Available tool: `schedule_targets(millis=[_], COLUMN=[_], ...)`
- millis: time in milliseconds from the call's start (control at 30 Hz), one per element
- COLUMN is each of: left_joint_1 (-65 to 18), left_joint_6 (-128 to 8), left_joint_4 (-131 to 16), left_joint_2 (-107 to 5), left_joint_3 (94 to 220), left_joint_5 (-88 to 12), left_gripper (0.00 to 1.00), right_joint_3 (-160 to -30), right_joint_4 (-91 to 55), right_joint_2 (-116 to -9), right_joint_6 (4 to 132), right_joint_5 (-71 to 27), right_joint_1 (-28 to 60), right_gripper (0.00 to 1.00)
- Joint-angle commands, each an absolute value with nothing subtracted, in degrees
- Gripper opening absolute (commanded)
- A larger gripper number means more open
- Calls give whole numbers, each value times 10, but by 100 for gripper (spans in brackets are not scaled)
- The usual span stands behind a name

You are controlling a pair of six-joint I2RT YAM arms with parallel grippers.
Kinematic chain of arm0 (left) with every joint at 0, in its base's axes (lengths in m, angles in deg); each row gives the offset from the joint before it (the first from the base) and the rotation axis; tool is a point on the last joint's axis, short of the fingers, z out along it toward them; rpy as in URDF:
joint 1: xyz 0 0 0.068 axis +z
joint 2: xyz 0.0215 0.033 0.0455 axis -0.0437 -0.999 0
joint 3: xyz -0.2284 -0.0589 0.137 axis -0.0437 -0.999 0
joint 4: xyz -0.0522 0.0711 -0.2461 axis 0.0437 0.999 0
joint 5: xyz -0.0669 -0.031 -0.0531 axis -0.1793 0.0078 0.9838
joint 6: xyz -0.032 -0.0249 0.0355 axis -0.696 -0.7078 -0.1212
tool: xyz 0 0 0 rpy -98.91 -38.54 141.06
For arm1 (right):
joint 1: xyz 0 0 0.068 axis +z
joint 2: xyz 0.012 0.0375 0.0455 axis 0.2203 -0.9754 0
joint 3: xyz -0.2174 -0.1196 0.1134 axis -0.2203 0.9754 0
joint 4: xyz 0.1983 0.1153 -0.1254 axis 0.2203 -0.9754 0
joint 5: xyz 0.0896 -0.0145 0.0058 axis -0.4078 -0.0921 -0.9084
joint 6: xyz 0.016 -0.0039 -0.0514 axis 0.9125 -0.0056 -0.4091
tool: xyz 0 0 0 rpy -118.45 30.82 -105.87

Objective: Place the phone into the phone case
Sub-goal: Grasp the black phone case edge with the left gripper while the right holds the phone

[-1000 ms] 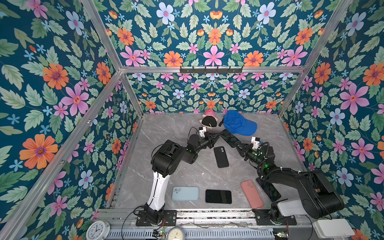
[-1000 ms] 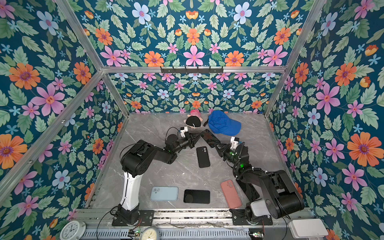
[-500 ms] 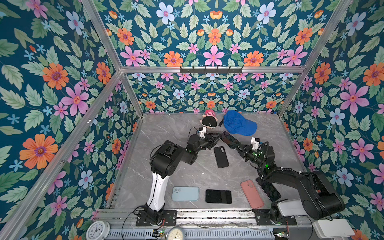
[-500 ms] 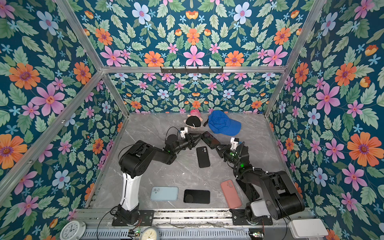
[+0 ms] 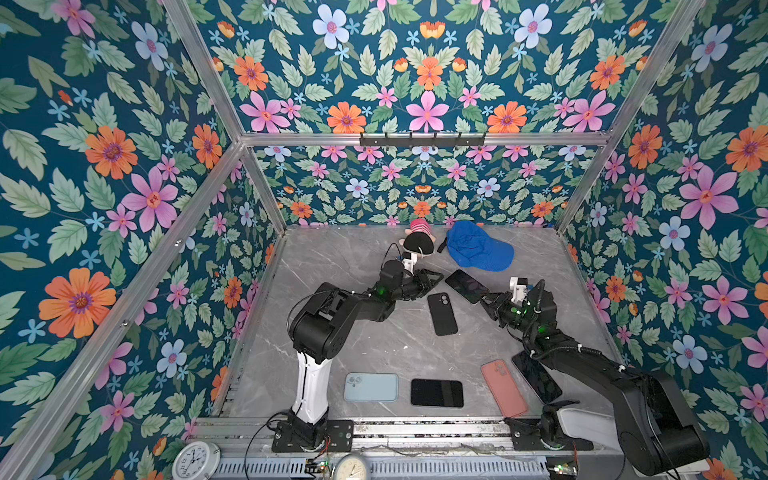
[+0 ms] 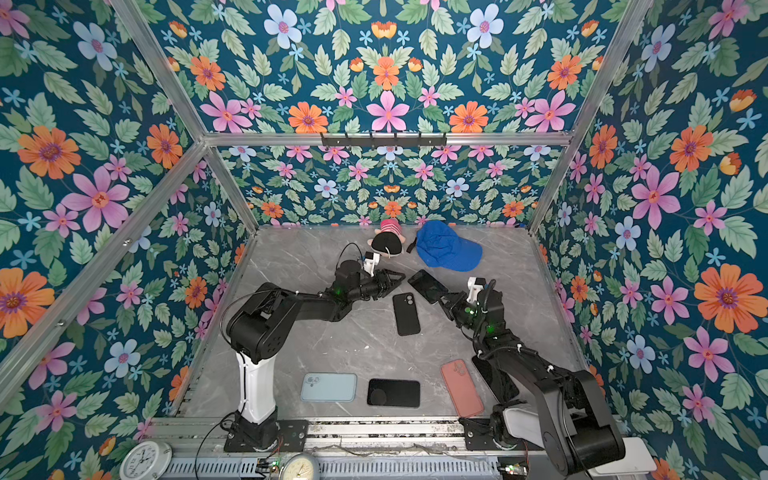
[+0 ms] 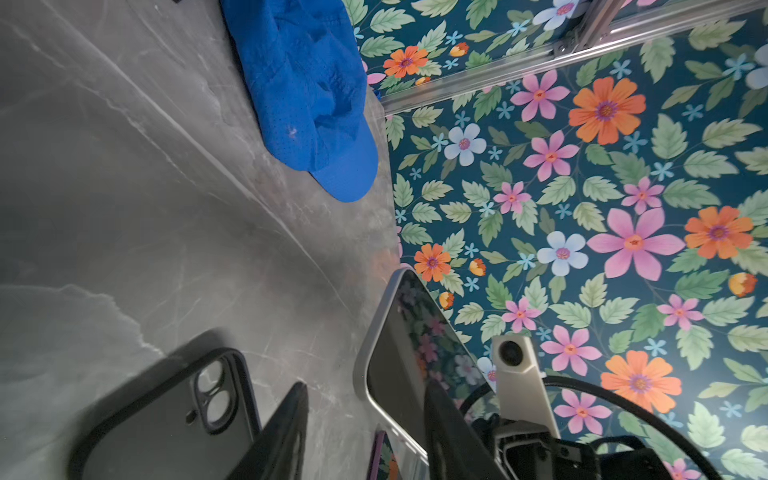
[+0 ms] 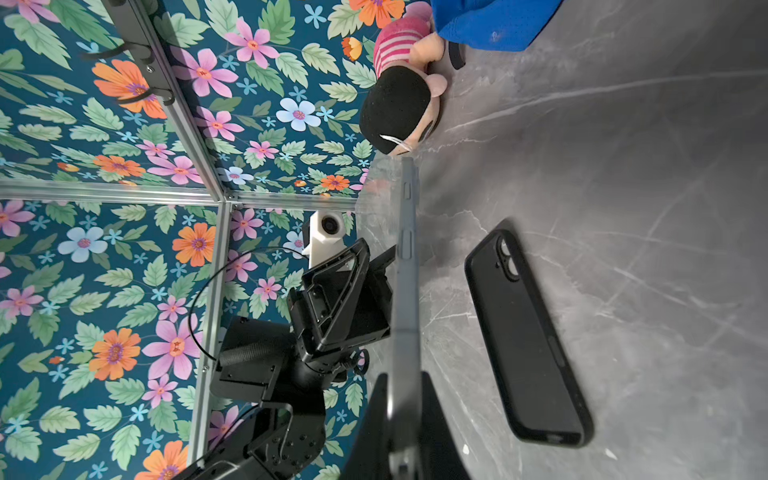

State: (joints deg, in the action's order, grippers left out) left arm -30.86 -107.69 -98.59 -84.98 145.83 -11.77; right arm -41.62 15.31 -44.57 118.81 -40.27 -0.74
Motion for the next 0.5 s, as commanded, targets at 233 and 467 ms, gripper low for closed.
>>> schedule_targets(millis=[233,467], left_joint_1=[-308,-327], left_joint_6=[-704,-571], left_joint_4=[-499,-356], left_joint_2=[-838,-870], left_joint_3=[1622,1715], left_joint_5=[-186,-278], left_gripper=[48,47], right_joint_3=[-434,-431], right_joint_4=[-13,-40], right_joint_2=[-377,-356], right_joint_6=[1105,1083], right_joint_5=[-411,-412], right_joint_1=[-37,-44], right_gripper=[0,0])
